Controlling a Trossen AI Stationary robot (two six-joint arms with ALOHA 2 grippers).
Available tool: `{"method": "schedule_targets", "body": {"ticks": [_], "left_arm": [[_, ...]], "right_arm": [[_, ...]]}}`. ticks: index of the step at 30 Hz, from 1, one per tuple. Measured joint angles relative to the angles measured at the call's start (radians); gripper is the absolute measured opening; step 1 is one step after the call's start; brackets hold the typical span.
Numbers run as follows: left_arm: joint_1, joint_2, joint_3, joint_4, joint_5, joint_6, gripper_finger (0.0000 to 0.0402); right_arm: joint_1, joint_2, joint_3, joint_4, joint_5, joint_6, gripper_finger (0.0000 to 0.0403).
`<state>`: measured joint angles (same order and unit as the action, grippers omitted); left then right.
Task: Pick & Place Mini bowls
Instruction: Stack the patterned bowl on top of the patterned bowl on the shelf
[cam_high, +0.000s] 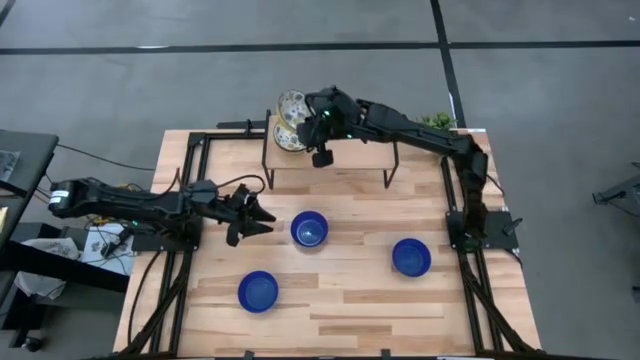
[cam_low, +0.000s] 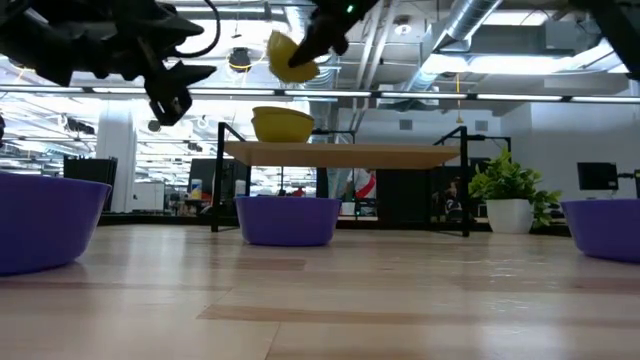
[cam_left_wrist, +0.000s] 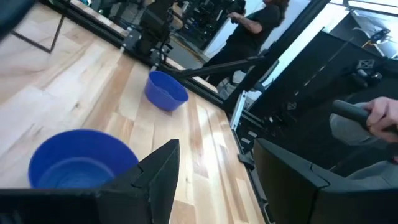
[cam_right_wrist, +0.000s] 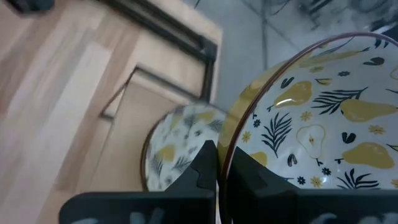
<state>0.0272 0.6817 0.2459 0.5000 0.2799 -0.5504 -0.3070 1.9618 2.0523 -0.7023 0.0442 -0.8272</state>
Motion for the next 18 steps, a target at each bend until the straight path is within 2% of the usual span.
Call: {"method": "schedule_targets", "body": {"ticks": [10,18], "left_arm": [[0.036,0.025,0.000,0.024,-0.023,-0.004,0.0204],[0.072,0.041,0.000,0.024,-0.035,-0.004,0.0204]], "right_arm": [[-0.023,0.070,0.049,-0.062,-0.019,-0.141,0.0000],[-0.021,0.073,0.048,-0.117,-0.072,-0.175,0.0000]]}}
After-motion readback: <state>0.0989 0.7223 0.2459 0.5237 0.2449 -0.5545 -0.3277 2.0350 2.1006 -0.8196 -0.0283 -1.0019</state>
